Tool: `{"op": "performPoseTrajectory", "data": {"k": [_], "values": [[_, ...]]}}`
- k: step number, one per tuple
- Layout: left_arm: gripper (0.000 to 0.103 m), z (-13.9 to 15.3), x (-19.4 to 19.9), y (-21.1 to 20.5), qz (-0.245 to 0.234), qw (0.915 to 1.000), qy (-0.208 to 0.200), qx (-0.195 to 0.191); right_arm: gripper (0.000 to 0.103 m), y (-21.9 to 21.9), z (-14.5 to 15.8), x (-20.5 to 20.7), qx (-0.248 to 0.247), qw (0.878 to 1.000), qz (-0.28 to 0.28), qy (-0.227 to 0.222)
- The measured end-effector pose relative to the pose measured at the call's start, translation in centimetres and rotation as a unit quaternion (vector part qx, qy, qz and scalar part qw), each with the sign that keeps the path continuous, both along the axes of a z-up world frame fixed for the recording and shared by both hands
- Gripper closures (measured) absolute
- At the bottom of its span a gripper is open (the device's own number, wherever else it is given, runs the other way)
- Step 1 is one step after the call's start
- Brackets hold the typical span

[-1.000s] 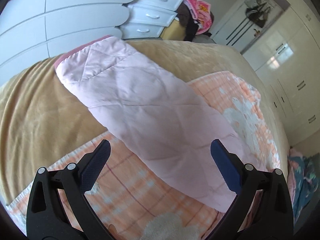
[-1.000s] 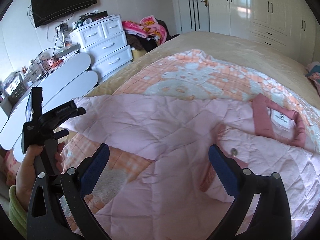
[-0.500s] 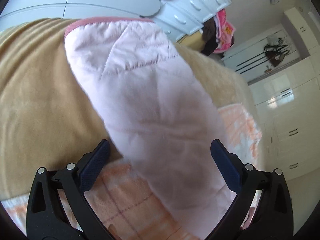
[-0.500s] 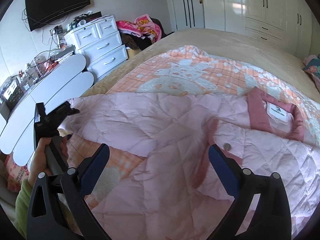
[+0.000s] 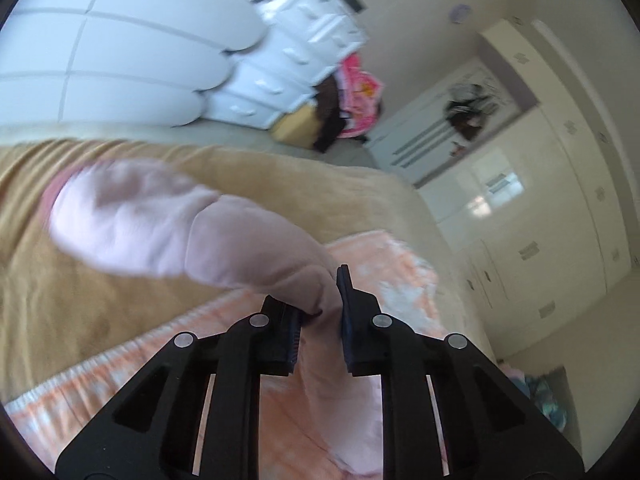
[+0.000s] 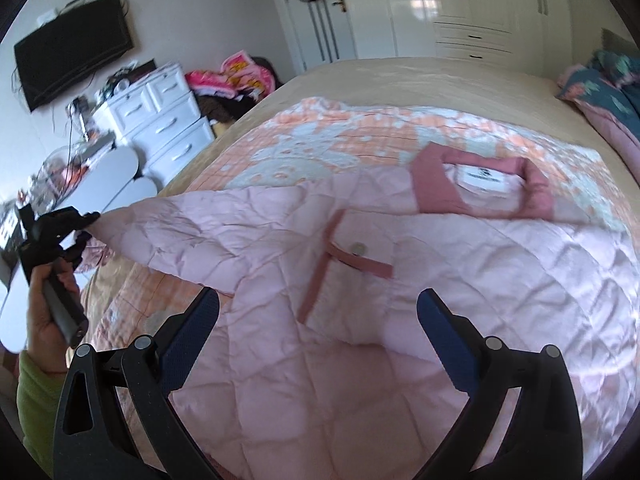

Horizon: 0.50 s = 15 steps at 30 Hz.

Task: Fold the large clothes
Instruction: 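Lift the held sleeve up off the bed with the left gripper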

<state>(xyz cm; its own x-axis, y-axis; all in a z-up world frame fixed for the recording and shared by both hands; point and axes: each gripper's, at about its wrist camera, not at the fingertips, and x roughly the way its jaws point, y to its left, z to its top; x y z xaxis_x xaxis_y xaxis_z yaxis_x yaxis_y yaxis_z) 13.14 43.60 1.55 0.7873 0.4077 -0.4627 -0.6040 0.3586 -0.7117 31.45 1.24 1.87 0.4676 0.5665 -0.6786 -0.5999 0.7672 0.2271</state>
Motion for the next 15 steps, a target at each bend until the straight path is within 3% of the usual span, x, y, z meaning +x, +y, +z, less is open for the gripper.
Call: {"op": "performPoseTrajectory", "data": {"k": [6, 9, 15], "values": [[0.094, 5.1, 1.7, -6.2, -0.065, 0.9951, -0.041, 0.063, 0.004, -3.8, 0.1, -0.7, 0.012, 0.999, -0.035, -0.002], [0.094, 6.7, 2.2, -8.8, -0.091, 0.9907, -0.065, 0.077, 0.004, -5.3, -0.1, -1.1, 0.014, 0.999, -0.049, 0.003], [0.094, 8.7, 3.2, -12.8, -0.137, 0.9808, -0.074, 0.117, 0.004, -8.6, -0.2, -1.4, 0.007, 0.997, -0.078, -0.002]]}}
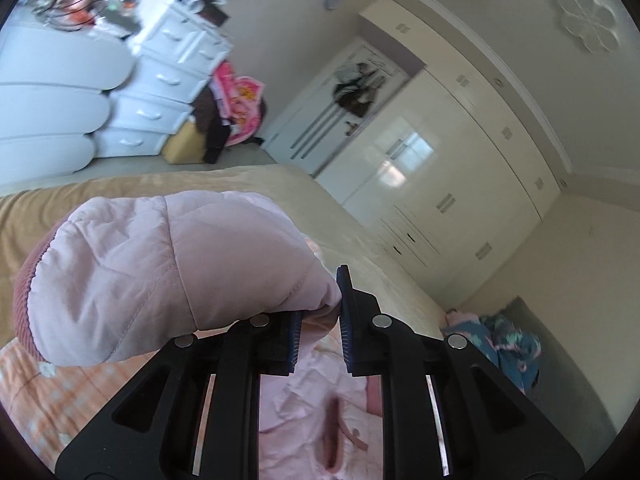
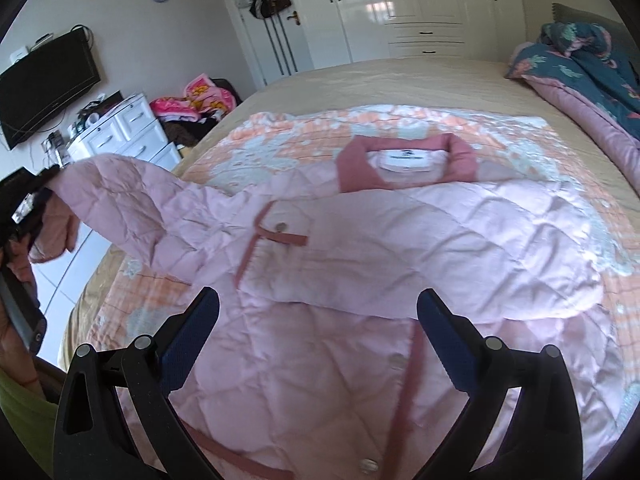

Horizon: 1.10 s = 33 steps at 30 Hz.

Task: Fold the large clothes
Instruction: 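Lift the held sleeve up off the bed with the left gripper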

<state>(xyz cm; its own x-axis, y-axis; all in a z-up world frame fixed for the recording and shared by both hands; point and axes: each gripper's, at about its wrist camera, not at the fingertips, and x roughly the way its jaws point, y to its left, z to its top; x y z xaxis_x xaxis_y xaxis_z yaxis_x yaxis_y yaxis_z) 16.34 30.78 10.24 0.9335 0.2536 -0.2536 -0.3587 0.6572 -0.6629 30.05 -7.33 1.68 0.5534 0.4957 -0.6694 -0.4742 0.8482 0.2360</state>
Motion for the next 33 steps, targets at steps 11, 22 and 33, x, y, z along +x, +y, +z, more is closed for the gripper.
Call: {"op": "performPoseTrajectory", "data": {"k": [11, 22, 33], "values": [[0.094, 1.1, 2.6, -5.4, -0.079, 0.9951, 0.001, 0.059, 0.004, -4.4, 0.5, 0.2, 0.006, 0.999, -0.045, -0.006], [0.094, 0.7, 5.8, -12.0, -0.157, 0.9764, 0.032, 0.144, 0.004, -8.5, -0.3, 0.0, 0.023, 0.996, -0.089, 0.006], [0.094, -1.9, 8.8, -18.5, -0.249, 0.9442, 0.054, 0.209, 0.004, -13.8, -0.9, -0.2, 0.022, 0.989, -0.147, 0.014]]}}
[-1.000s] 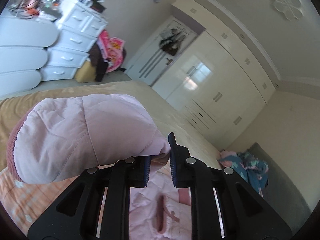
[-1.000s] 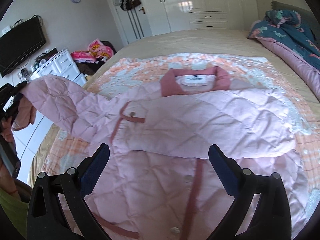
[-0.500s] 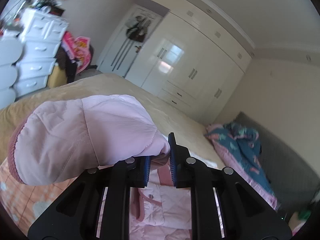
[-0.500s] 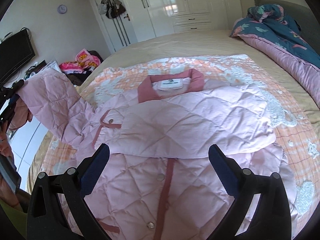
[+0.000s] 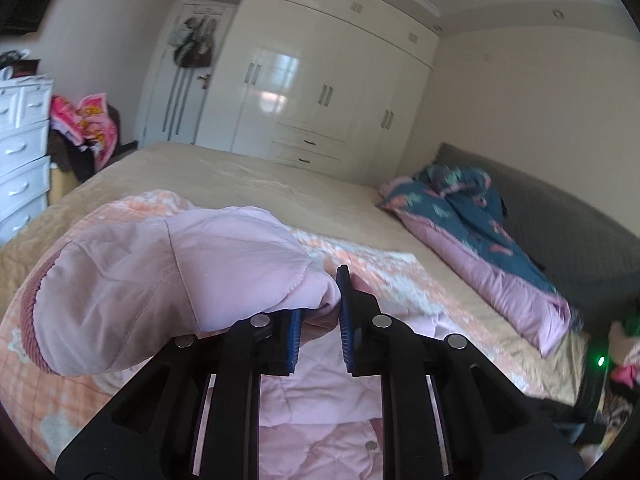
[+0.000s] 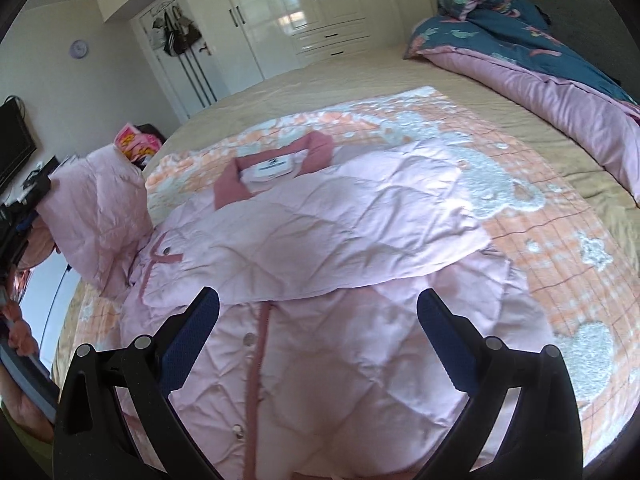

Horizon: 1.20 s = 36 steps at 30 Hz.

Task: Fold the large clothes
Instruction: 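Lift the held sleeve up off the bed with the left gripper, then fold the sleeve across the jacket body and open the left gripper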

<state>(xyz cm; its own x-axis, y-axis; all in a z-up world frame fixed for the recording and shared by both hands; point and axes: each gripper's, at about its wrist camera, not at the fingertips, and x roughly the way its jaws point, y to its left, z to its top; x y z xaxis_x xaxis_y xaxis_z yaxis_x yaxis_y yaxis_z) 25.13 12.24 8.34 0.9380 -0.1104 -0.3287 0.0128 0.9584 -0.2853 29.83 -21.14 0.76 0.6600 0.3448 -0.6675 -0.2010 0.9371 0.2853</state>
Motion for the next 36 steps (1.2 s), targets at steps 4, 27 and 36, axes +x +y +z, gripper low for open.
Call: {"op": "performPoseTrajectory", "data": {"k": [4, 27, 36], "values": [[0.094, -1.0, 0.7, -2.3, -0.026, 0.9992, 0.006, 0.031, 0.004, -1.8, 0.0, 0.2, 0.007, 1.0, -0.011, -0.001], [0.088, -13.8, 3.8, -15.6, -0.192, 0.9079, 0.156, 0.338, 0.004, -11.1, -2.0, 1.1, 0.058, 0.994, -0.094, 0.016], [0.087, -14.3, 3.4, -16.3, -0.213, 0.8937, 0.149, 0.366, 0.004, -11.9, -2.8, 1.5, 0.073, 0.991, -0.105, 0.031]]}}
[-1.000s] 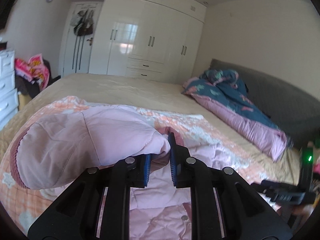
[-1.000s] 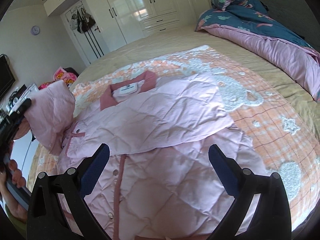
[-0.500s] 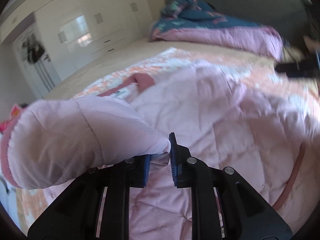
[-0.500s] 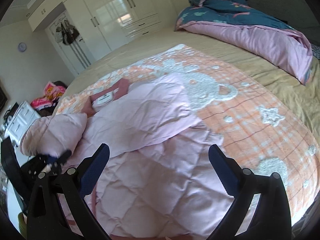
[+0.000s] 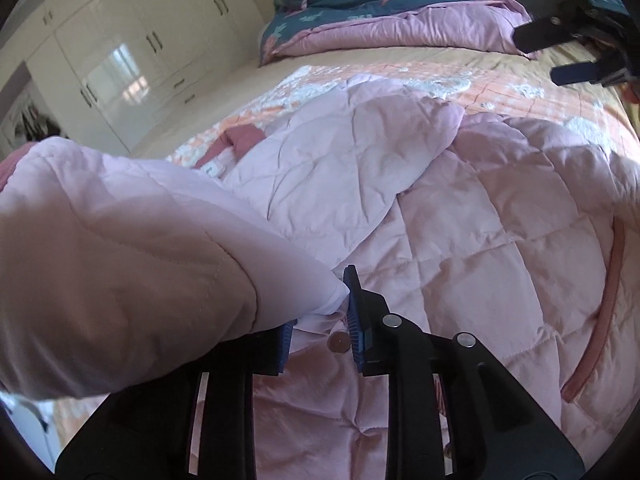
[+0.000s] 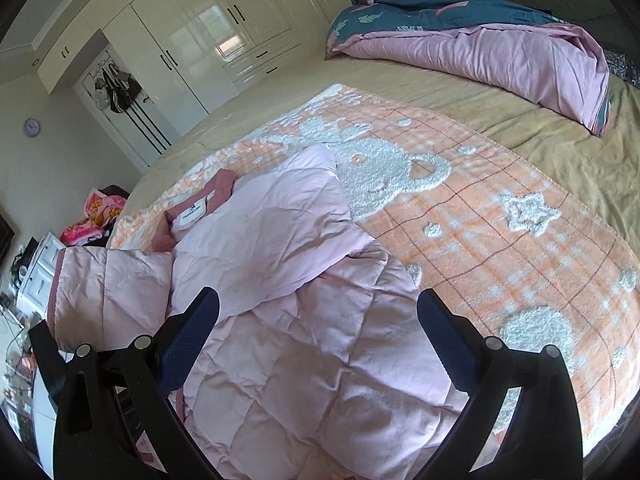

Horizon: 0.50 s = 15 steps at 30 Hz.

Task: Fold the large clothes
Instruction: 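Fold the sleeve across the jacket body and open the left gripper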

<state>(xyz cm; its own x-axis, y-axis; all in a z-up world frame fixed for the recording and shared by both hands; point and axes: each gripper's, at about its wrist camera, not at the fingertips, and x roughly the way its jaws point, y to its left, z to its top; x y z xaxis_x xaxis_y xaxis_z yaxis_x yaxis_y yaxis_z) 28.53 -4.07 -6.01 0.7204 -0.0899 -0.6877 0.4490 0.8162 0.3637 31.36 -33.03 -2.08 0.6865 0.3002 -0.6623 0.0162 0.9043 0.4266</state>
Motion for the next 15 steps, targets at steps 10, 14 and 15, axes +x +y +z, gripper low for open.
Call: {"op": "performPoseTrajectory", "data": {"k": [10, 14, 15], "values": [[0.06, 3.4, -0.4, 0.8, 0.013, 0.9943, -0.038, -0.098, 0.004, 0.5, 0.7, 0.4, 0.01, 1.0, 0.01, -0.002], [0.068, 2.1, 0.0, 0.3, 0.001, 0.9956, -0.011, -0.093, 0.004, 1.1, 2.4, 1.0, 0.02, 1.0, 0.021, -0.01], [0.076, 1.8, 0.1, 0.0, -0.002, 0.9965, -0.008, -0.084, 0.004, 1.2, 2.8, 1.3, 0.022, 0.999, 0.022, -0.009]]}}
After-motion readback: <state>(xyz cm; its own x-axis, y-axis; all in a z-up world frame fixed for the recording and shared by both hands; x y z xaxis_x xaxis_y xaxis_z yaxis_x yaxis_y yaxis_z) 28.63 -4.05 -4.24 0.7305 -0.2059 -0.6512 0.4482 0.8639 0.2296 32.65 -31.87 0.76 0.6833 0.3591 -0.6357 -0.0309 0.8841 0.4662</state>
